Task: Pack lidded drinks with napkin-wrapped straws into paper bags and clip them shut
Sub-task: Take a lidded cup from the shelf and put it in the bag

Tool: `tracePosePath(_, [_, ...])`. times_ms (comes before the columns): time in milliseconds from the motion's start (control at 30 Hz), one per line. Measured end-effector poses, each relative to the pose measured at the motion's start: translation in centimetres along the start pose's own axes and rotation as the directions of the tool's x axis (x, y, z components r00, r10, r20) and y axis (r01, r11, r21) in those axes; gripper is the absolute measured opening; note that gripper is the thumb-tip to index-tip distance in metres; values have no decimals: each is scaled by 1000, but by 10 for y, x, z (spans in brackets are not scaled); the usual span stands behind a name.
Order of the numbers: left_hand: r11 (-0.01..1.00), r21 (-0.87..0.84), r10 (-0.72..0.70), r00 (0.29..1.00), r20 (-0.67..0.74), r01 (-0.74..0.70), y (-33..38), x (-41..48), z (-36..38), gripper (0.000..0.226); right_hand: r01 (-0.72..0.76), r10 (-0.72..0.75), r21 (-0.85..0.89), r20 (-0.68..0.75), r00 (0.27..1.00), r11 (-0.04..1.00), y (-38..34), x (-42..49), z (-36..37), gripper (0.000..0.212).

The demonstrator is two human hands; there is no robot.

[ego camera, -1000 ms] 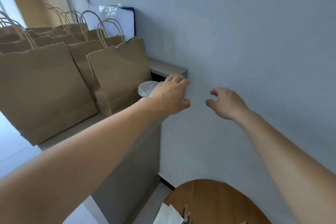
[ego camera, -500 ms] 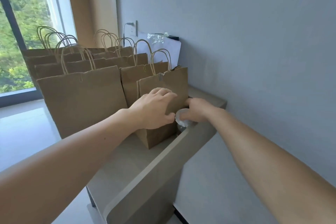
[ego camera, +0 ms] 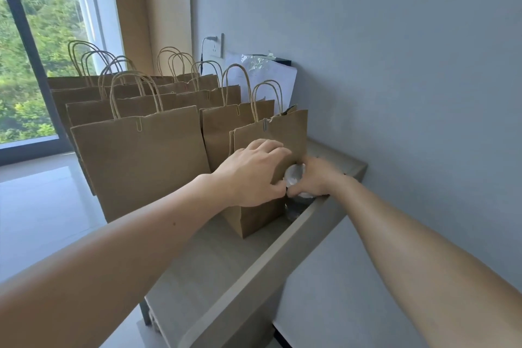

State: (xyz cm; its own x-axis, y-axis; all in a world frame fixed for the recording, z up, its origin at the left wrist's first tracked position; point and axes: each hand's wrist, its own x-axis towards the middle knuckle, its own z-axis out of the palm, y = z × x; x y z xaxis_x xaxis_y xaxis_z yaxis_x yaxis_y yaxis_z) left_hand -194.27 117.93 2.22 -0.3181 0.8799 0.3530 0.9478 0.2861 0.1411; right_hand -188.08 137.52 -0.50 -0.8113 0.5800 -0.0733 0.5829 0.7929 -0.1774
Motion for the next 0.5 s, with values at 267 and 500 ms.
tracePosePath(267, [1000,-7,26,998,-56,-26,36,28,-17,60,67,59,291,-403,913,954,45,-66,-105,98])
tracePosePath(500, [992,-29,122,992,16,-121,124,51,5,62,-108,229,299,-407,884,948,145,-186,-145,94])
